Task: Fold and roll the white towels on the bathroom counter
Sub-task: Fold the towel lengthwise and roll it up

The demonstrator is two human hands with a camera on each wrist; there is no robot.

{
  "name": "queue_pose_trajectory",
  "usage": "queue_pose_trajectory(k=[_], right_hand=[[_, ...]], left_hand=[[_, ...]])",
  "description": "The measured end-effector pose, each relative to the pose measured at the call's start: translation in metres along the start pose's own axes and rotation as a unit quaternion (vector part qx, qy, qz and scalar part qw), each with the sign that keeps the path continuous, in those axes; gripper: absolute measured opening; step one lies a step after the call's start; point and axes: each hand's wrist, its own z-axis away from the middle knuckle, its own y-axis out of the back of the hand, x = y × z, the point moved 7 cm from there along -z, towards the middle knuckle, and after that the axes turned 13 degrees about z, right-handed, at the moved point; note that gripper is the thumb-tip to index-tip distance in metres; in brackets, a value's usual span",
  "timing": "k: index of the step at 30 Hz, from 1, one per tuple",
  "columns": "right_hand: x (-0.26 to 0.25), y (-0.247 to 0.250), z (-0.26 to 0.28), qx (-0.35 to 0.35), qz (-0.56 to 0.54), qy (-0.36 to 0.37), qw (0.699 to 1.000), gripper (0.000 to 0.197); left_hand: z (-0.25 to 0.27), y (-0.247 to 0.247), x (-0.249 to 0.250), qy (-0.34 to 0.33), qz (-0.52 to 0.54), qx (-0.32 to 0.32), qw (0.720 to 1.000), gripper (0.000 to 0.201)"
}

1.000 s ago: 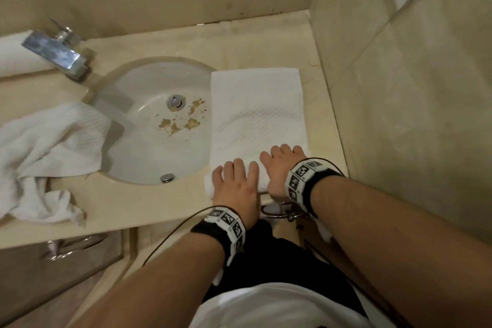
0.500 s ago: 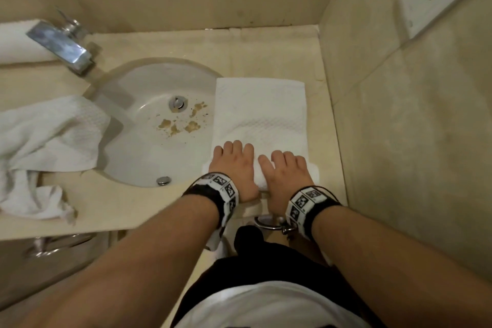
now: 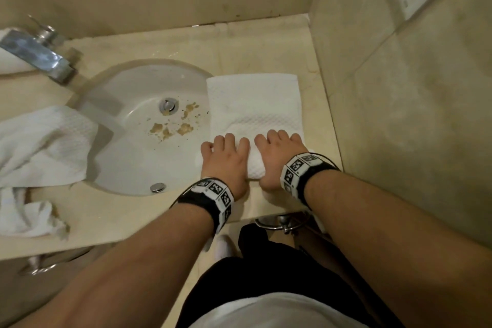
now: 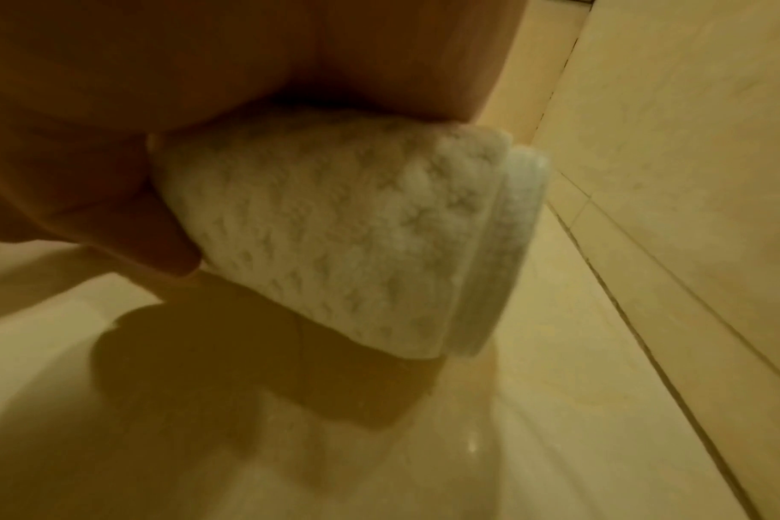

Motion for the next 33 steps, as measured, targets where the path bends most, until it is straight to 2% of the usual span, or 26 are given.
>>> queue_pose_trajectory(k=[6,13,18,20,24,26,30,33], right_hand=[[-0.005,-0.008,0.013,-0.045,-0.004,0.018,0.999,0.084],[-0.017,-0.03,0.049,-0.071,-0.024,0.034,0.997,0.09],[-0.026,-0.023,0.073,0.031,0.015,0.019,0.999,0.1],[-0.028,-0.024,0.08,0.075,0.012,-0.005,0.997,0.105],[-0.037,-0.034,0.094,0.12,-0.002,-0.054,0.991,0.103],[-0.039,-0.038,0.095,0.121,-0.01,-0.066,0.99,0.103],[-0.031,-0.037,0.08,0.095,0.001,-0.051,0.994,0.105],[-0.026,-0.035,0.068,0.042,0.003,-0.046,0.998,0.103]], left_hand=[[0.019,-0.008,0.008,0.025,0.008,-0.021,0.999,0.075],[0.055,-0.027,0.027,0.041,0.048,-0.086,0.994,0.083],[0.058,-0.029,0.026,0.044,0.056,-0.094,0.993,0.087],[0.049,-0.029,0.024,0.057,0.058,-0.116,0.99,0.089],[0.038,-0.031,0.018,0.088,0.07,-0.164,0.98,0.096],[0.04,-0.032,0.016,0.09,0.072,-0.154,0.981,0.094],[0.057,-0.031,0.023,0.082,0.083,-0.082,0.99,0.082],[0.074,-0.033,0.029,0.025,0.058,-0.044,0.997,0.083]])
